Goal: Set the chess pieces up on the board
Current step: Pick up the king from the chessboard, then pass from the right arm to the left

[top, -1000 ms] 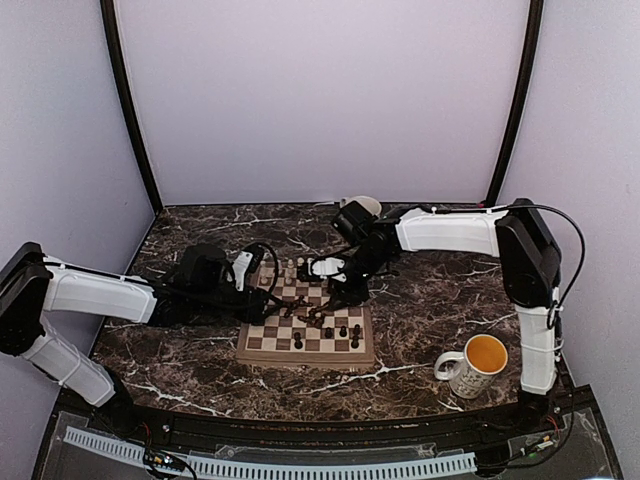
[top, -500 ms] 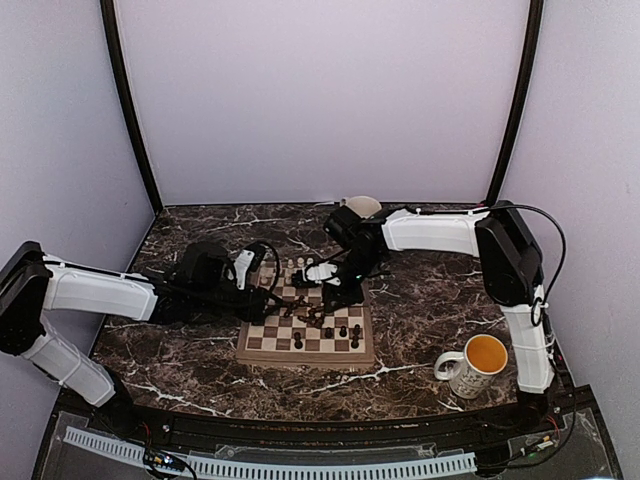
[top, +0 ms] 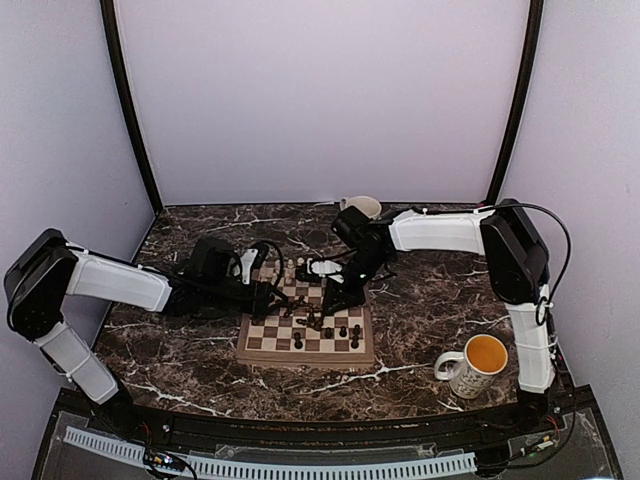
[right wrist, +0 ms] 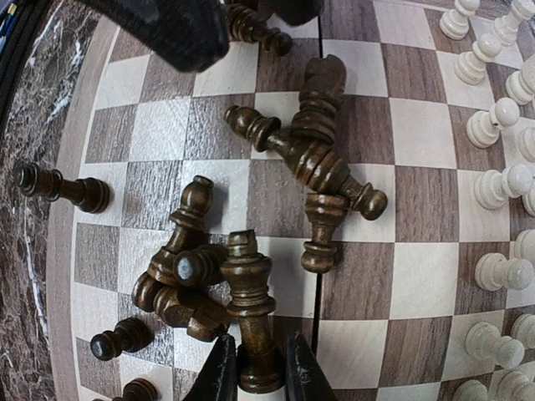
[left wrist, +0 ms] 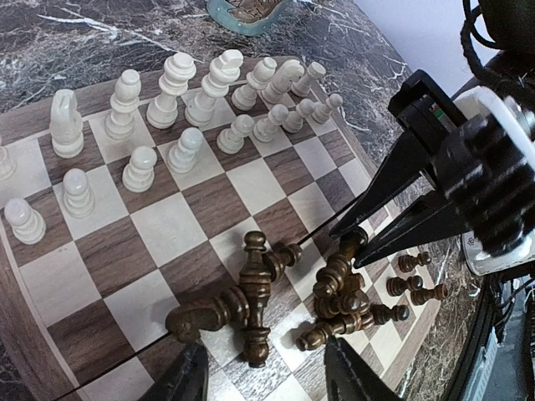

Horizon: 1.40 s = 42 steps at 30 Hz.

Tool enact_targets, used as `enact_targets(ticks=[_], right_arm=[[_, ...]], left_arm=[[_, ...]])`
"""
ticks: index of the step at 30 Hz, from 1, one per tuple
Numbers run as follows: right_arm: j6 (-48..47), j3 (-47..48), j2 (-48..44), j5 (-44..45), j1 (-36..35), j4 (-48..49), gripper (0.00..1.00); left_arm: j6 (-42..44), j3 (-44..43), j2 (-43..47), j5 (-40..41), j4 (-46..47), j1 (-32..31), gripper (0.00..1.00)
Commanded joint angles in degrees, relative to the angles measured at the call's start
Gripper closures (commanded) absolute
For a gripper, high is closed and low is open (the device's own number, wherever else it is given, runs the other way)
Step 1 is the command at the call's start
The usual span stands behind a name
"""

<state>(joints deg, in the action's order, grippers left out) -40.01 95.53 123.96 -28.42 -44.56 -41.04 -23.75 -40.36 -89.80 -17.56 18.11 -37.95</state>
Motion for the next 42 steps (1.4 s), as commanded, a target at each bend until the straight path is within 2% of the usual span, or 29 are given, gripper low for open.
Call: enact_targets(ticks=[1, 10, 22, 36, 37, 40, 42], right_arm=[[6.14, -1.26, -3.28, -6.21, 1.61, 4.42, 0.88], [9.02, -0.61, -2.98, -9.76, 1.92, 5.3, 0.88], [11.05, -0.49, -2.37, -13.59, 2.06, 5.64, 0.87], [11.77, -0.5, -2.32, -14.14, 2.1, 5.96, 0.87], [11.87, -0.51, -2.32, -14.17, 2.19, 5.97, 0.87], [12.18, -0.39, -2.41, -14.49, 2.22, 6.26, 0.87], [12.39, -0.28, -2.33, -14.55, 2.28, 6.32, 0.87]], left_arm=[[-3.4, -2.51, -2.04, -5.89, 4.02, 0.69, 0.5], [-5.27, -6.6, -8.72, -15.41, 7.87, 0.78, 0.53], [-7.47, -7.68, -11.9, -17.69, 11.08, 0.82, 0.57], [-8.79, -8.12, -13.2, -21.08, 13.25, 0.78, 0.78], [-8.87, -8.07, -13.21, -21.25, 13.42, 0.81, 0.78], [-9.25, -8.07, -13.3, -21.43, 13.41, 0.79, 0.69], [-9.22, -8.11, -13.38, -21.35, 13.11, 0.79, 0.68]])
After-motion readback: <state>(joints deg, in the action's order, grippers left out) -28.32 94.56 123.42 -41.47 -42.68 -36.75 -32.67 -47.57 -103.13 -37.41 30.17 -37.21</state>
